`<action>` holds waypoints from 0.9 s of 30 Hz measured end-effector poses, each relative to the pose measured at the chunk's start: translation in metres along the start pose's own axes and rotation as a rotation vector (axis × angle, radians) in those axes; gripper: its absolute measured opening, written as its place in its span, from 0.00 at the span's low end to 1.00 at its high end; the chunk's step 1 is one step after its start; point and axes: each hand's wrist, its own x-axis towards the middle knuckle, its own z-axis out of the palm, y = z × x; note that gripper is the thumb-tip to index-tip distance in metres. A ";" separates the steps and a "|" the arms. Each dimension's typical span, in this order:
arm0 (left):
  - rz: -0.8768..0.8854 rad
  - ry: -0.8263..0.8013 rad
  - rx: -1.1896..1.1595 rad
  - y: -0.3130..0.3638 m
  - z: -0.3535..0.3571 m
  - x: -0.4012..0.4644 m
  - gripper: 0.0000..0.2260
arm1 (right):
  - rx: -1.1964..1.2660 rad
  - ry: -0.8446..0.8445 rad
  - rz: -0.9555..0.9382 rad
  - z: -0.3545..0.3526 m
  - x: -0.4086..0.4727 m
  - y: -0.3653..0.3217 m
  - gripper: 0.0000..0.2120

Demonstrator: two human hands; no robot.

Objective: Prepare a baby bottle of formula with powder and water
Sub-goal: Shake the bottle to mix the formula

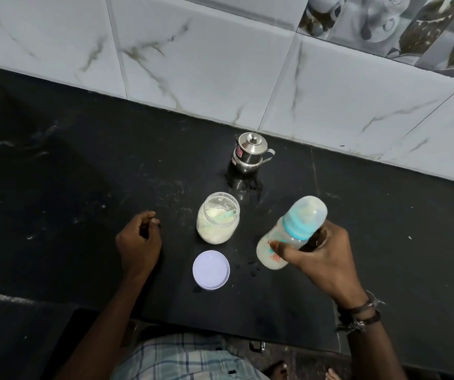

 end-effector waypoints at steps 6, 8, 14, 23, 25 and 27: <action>-0.008 -0.003 -0.006 0.003 0.000 0.000 0.08 | -0.079 -0.007 -0.004 0.000 -0.003 0.004 0.20; -0.005 -0.001 -0.004 0.003 0.000 0.000 0.08 | -0.049 0.026 -0.017 0.002 -0.004 0.003 0.20; -0.009 -0.001 -0.006 0.005 -0.001 0.000 0.08 | -0.132 -0.010 -0.022 0.000 -0.005 0.006 0.19; 0.024 -0.007 0.005 0.005 -0.002 0.000 0.08 | -0.068 0.026 -0.028 0.000 -0.006 0.003 0.17; 0.029 -0.005 0.001 0.004 -0.002 0.001 0.08 | -0.151 0.055 0.044 -0.001 -0.005 0.003 0.19; 0.038 -0.002 -0.004 0.003 -0.001 0.001 0.08 | -0.207 0.047 0.055 -0.002 -0.004 0.003 0.20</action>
